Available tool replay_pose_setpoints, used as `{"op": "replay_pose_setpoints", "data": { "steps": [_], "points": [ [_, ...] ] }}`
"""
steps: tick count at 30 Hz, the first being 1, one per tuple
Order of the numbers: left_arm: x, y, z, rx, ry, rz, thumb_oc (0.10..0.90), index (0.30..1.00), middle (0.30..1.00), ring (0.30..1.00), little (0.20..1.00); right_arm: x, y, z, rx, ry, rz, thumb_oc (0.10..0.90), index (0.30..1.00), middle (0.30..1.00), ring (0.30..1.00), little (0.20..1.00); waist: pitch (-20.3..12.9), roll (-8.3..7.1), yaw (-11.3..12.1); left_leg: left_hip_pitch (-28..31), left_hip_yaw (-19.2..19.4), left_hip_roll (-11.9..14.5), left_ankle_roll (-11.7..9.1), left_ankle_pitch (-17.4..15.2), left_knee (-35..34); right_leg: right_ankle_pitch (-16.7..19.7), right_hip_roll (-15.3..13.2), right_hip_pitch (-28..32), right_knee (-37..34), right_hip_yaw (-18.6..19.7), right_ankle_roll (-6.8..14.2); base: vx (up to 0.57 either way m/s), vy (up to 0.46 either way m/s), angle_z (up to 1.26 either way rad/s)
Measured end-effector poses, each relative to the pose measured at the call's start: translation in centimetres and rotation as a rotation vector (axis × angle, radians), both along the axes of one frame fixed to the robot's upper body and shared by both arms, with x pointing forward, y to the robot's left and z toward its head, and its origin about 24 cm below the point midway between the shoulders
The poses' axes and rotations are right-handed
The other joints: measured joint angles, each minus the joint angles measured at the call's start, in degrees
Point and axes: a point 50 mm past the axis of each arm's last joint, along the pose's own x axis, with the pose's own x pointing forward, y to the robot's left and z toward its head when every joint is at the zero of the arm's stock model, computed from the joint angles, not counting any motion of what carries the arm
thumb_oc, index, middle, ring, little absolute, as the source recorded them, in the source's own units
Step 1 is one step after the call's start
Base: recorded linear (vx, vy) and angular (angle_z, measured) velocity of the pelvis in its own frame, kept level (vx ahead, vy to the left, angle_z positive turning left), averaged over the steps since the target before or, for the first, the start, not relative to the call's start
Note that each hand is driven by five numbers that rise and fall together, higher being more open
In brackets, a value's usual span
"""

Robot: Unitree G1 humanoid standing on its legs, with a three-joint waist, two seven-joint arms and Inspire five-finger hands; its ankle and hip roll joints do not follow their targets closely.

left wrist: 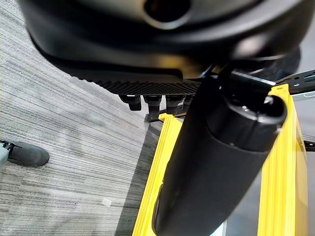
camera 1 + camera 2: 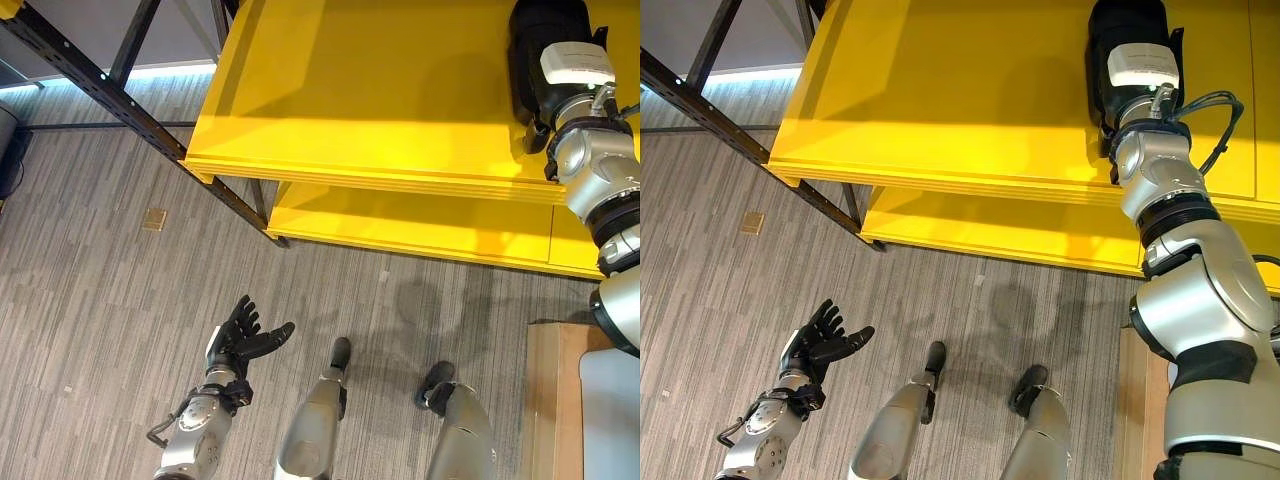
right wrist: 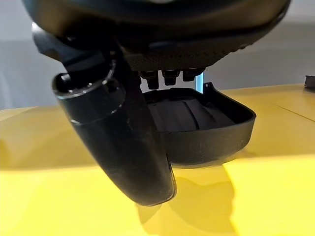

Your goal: Move parts from the plastic box to the shelf.

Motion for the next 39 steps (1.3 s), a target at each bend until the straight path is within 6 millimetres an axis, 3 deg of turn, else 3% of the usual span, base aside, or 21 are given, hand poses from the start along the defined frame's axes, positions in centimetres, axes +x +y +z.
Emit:
{"op": "replay_pose_setpoints", "data": {
  "steps": [18,39],
  "points": [
    [-0.3,0.1,-0.2,0.000,0.009,0.002,0.900,1.000,1.000,1.000,1.000,-0.3,-0.5,1.4,-0.027,-0.026,-0.018,0.900,1.000,1.000,1.000,1.000,0.0,-0.01,0.4,-0.5,-0.7,-0.2,-0.1,1.2,-1.8,-0.2,-0.4,-0.9,0.4,-0.6,0.0,0.00,-0.001,0.01],
    [-0.3,0.1,-0.2,0.000,0.007,0.002,0.900,1.000,1.000,1.000,1.000,-0.3,-0.4,1.4,-0.031,-0.025,-0.017,0.900,1.000,1.000,1.000,1.000,0.0,0.00,0.3,-0.5,-1.0,-0.2,-0.2,1.5,-2.0,-0.4,-0.5,-1.1,0.7,-0.6,0.0,0.00,0.000,0.00]
  ]
}}
